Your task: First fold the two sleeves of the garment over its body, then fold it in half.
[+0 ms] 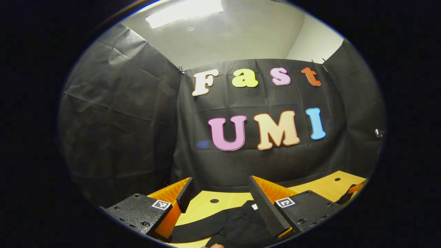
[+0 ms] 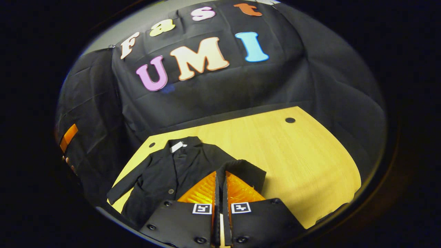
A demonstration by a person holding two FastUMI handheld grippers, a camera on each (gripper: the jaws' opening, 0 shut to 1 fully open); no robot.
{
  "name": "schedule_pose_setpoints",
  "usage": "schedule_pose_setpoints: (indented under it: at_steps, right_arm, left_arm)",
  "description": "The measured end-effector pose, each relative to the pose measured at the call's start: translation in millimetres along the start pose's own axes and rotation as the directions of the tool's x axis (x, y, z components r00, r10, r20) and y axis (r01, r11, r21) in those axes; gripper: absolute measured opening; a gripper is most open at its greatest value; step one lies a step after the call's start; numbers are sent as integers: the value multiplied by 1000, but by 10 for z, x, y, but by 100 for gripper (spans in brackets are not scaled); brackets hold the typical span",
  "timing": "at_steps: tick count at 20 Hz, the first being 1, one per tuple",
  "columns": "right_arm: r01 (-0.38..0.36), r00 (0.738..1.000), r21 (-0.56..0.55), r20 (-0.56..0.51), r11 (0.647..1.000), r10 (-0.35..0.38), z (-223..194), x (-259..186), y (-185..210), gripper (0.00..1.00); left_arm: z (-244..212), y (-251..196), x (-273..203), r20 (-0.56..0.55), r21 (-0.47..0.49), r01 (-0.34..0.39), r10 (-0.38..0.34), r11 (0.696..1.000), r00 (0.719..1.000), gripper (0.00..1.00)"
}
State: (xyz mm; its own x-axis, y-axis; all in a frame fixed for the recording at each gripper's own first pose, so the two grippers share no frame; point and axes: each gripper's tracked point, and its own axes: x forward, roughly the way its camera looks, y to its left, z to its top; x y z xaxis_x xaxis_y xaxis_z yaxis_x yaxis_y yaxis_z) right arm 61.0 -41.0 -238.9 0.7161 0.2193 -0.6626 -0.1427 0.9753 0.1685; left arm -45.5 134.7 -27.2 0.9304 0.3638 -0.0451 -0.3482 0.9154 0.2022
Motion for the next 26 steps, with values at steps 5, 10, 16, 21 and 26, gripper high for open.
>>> schedule_pose_setpoints:
  at_steps: [5, 10, 16, 21, 26]
  right_arm:
    - [-72, 997, -52, 15, 996, 73, 165, 207, 616, 6]
    - [-135, 990, -121, 25, 984, 139, 229, 407, 1275, 9]
    - [-205, 977, -145, 26, 968, 210, 247, 705, 2093, 6]
    - [-235, 971, -174, 8, 956, 240, 225, 1012, 2695, 6]
    - [-265, 964, -205, -56, 942, 259, 54, 1292, 3206, 6]
  left_arm:
    - [-180, 434, 14, -33, 5, -56, 56, 998, 998, 94]
    - [-377, 871, 59, -66, 16, -94, 95, 995, 993, 99]
    - [-615, 1355, 134, -99, 17, -109, 110, 994, 989, 99]
    - [-852, 1733, 237, -134, 12, -113, 114, 994, 984, 94]
    - [-1134, 2036, 193, -190, 15, -117, 118, 993, 975, 94]
